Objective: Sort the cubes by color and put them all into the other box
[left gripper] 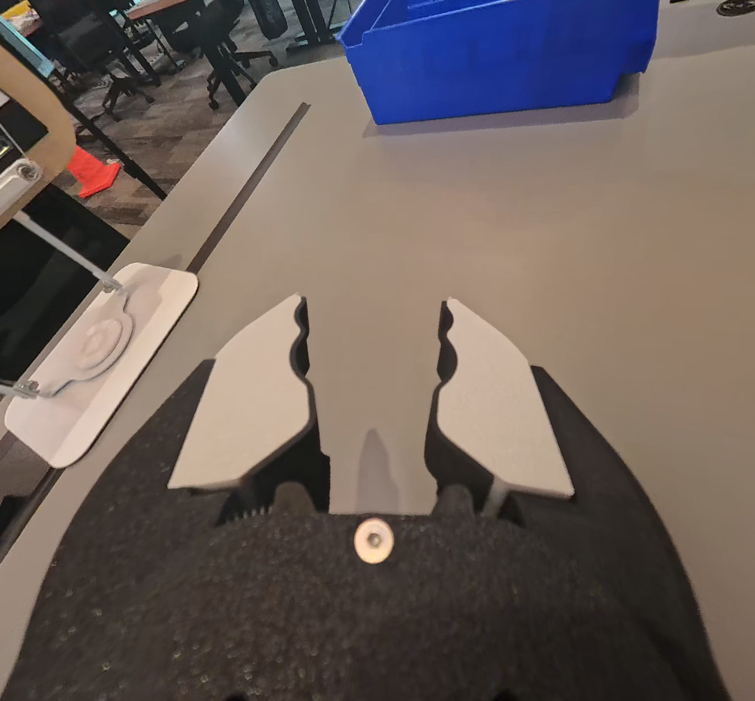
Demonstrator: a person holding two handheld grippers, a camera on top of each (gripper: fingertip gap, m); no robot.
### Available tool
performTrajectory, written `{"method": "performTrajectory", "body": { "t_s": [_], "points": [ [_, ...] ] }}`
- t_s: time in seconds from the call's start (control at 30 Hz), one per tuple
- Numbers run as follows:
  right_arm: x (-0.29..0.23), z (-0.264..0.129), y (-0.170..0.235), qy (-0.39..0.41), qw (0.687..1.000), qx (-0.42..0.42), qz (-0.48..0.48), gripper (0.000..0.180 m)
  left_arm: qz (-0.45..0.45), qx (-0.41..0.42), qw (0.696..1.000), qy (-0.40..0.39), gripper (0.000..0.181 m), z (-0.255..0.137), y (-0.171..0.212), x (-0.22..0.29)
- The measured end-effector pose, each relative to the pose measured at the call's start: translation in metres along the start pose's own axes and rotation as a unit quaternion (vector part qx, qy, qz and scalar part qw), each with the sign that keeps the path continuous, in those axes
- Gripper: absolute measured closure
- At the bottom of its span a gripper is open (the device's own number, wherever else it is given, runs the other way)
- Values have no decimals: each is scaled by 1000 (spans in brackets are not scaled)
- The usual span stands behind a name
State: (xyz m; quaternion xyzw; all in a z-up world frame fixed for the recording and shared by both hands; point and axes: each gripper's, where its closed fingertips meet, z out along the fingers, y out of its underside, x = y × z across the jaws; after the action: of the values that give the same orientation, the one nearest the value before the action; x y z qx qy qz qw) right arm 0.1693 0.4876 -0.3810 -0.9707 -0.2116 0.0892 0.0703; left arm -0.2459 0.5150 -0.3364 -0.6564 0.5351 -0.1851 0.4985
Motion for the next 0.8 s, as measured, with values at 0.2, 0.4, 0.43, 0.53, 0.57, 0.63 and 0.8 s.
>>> {"method": "performTrajectory", "body": {
  "t_s": [0.2, 0.4, 0.43, 0.53, 0.57, 0.63, 0.8],
  "points": [
    [-15, 11, -2, -32, 999, 4, -29, 151, 14, -25, 999, 15, 120, 20, -5, 5],
    [-22, 16, -5, -48, 998, -1, -38, 151, 22, -37, 999, 17, 120, 23, -1, 10],
    [-22, 17, -5, -47, 998, -2, -39, 151, 21, -38, 999, 17, 120, 23, 0, 10],
    [-26, 16, -7, -47, 998, -2, -41, 151, 19, -40, 999, 16, 121, 20, 3, 10],
    [-27, 15, -8, -49, 998, -2, -41, 152, 19, -40, 999, 16, 121, 20, 4, 9],
    [-29, 15, -9, -50, 998, -2, -40, 151, 19, -38, 999, 15, 121, 17, 5, 9],
    [-40, 20, -7, -70, 997, -17, -36, 151, 18, -32, 999, 15, 122, 11, 8, 11]
  ]
}}
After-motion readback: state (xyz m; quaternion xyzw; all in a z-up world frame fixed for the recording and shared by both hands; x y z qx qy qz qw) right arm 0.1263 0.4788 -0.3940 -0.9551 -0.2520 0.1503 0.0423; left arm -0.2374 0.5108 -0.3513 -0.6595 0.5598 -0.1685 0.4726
